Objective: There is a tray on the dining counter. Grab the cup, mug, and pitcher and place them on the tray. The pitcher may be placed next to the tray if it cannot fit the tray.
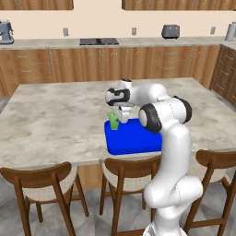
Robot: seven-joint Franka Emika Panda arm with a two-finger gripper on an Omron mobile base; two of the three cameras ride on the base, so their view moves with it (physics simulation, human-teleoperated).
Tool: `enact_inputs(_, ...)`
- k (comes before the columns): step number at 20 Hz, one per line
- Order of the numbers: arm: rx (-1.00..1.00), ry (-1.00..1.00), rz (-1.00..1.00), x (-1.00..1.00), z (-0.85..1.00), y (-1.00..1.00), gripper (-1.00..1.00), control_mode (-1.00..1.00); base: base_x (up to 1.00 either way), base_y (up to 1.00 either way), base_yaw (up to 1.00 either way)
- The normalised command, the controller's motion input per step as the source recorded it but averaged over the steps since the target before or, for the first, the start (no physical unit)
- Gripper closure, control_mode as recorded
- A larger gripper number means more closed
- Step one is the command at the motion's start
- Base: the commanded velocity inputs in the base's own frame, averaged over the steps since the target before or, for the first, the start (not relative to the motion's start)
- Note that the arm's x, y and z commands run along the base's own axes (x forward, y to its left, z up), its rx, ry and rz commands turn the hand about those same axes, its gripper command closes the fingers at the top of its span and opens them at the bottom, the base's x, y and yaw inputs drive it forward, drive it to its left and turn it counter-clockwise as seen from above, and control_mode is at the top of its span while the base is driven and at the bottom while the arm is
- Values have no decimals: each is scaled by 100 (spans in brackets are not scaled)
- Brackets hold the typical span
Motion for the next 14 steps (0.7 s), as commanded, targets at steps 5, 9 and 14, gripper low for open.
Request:
enact_inputs(5,0,0,0,0,0,0,-100,-100,0,0,0)
enact_inputs(9,0,0,0,0,18,-1,-100,-100,0,0,0)
enact_inputs(14,0,0,0,-1,43,-9,-100,-100,0,0,0)
